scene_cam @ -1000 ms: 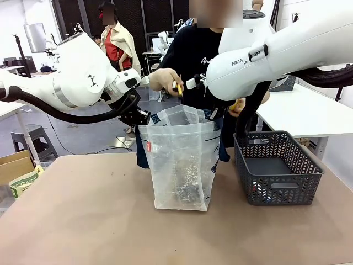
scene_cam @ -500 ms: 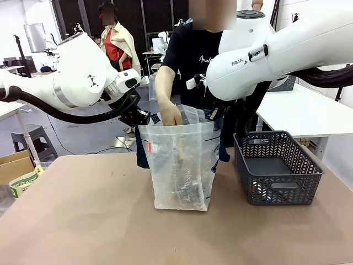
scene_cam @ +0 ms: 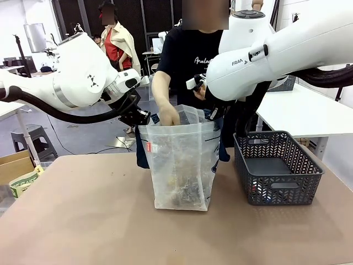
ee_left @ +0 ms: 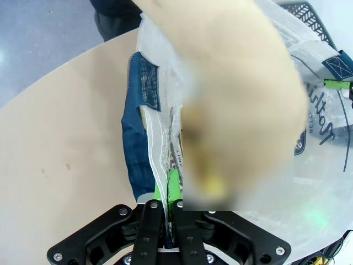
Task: Transfer purchased items from the store into the shopping bag.
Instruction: Move the Reusable shopping bag to the right side of the table.
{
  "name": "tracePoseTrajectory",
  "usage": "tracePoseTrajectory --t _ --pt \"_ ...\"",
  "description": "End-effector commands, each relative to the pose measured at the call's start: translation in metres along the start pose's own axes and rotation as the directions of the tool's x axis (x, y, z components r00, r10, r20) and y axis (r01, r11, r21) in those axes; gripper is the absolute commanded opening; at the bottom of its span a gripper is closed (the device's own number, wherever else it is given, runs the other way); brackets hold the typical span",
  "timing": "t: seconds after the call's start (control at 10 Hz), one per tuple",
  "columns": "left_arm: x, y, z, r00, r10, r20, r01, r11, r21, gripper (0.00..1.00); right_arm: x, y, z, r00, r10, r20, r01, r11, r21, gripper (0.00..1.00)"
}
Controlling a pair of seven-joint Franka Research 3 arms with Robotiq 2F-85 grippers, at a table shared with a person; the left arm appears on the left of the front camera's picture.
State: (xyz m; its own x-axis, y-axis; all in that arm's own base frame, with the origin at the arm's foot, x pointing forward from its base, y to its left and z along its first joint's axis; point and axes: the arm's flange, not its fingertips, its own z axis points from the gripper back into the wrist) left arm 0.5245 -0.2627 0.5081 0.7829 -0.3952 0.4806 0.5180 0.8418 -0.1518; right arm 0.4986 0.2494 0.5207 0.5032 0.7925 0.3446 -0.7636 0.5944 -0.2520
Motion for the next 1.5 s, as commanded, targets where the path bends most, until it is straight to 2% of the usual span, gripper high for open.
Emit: tracePoseTrajectory --t 0.0,1.4 --pt "-0.0003 0.001 -0.0001 1.0 0.003 0.0 -0.003 1.0 0.0 0.0 -0.0005 -0.0003 0.0001 1.0 -0.007 0.0 0.007 1.0 -0.002 0.0" --pt "-0.0003 0.001 -0.0001 1.0 0.003 0.0 -0.003 1.0 0.0 0.0 -0.0005 -0.0003 0.0001 1.0 -0.007 0.0 0.007 1.0 -0.002 0.0"
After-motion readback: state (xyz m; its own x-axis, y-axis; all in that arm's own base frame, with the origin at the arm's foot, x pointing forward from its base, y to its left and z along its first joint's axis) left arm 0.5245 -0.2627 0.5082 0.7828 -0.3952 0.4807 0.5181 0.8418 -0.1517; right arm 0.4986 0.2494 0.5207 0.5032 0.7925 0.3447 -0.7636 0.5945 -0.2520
